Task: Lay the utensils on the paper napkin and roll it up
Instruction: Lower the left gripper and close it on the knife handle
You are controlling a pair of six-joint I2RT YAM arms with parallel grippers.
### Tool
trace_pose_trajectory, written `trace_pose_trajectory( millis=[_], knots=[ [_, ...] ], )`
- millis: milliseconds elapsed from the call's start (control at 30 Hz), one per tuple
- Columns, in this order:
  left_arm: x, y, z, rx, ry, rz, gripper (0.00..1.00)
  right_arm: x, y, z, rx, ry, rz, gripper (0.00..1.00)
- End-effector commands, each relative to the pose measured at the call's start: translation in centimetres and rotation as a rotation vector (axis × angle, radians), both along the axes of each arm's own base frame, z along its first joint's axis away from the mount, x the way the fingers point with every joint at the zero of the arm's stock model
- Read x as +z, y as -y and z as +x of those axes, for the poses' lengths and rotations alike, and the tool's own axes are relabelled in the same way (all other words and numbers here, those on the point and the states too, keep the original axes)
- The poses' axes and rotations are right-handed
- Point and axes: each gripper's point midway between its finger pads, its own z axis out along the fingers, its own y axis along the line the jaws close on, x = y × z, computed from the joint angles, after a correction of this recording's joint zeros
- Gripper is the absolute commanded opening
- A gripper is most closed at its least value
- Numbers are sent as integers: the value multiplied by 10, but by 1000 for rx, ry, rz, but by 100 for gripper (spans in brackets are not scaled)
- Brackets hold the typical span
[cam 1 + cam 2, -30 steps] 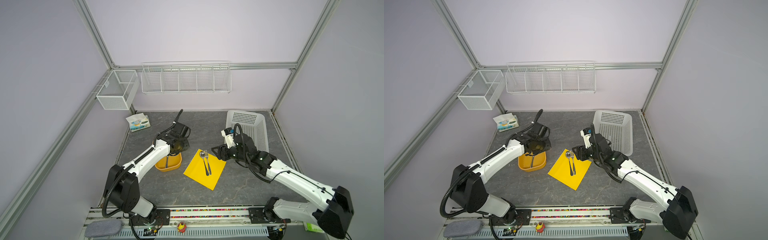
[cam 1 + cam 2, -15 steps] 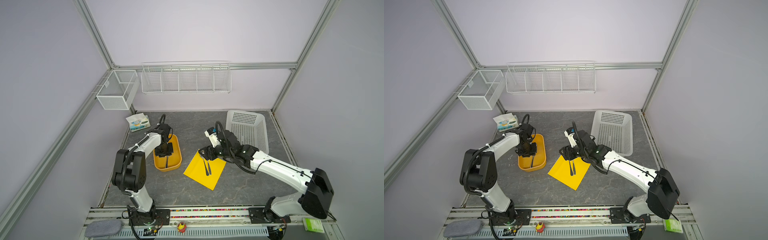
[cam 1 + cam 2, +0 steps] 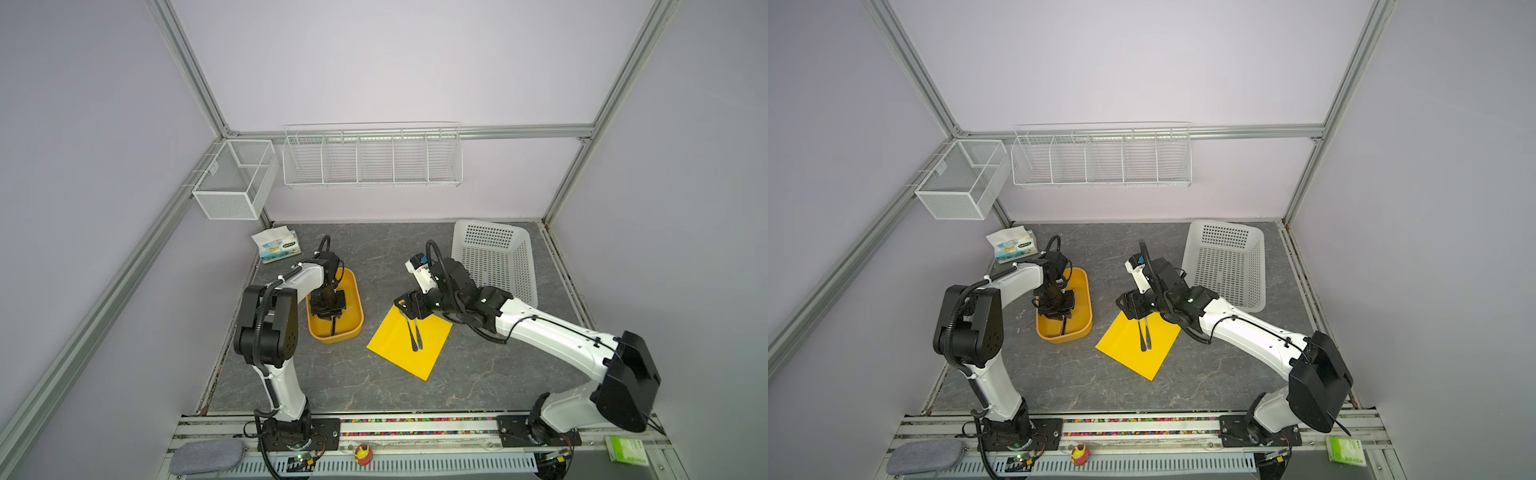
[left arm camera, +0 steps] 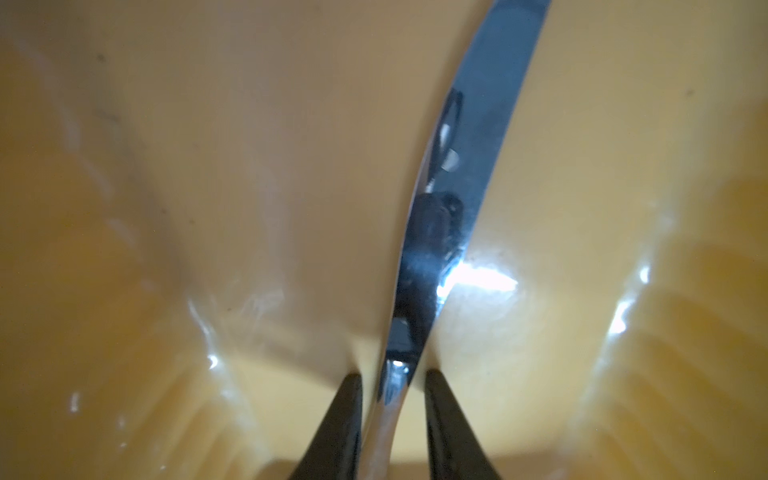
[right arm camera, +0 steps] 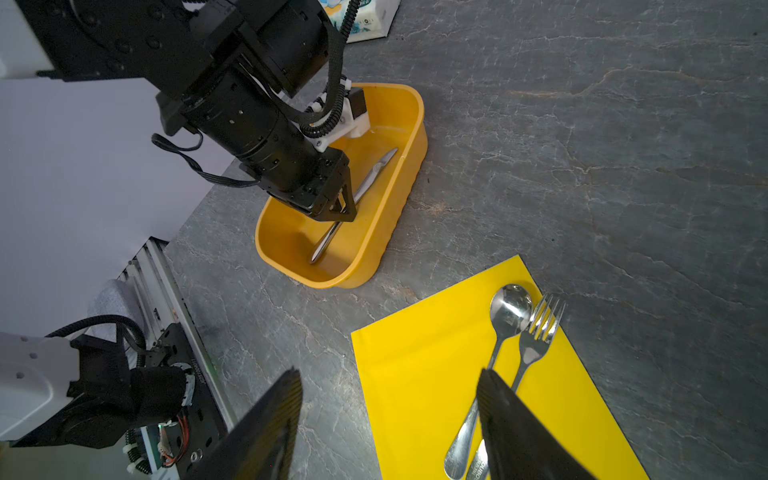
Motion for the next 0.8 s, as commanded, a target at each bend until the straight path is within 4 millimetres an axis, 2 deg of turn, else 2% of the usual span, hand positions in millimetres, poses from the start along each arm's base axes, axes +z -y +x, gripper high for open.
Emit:
trace_pose_trajectory(
  millis=[0,100,300,467,667,767],
  knots=[
    [-13,0,-6,5,-53,4,21,4,-2,-1,21,14,-8,70],
    [-20,0,-8,19,-71,5,14,3,0,-2,17,16,-17,70],
    [-24,-5,-3,114,-62,39,7,1,6,-1,2,18,-37,70],
    [-25,-2,0,194,-50,22,8,2,7,-1,-2,23,-36,70],
    [-24,-5,-8,177,-67,34,17,1,8,-3,-1,22,-37,70],
    [-26,-4,-13,157,-76,28,18,1,9,-3,-1,22,-37,70]
  ],
)
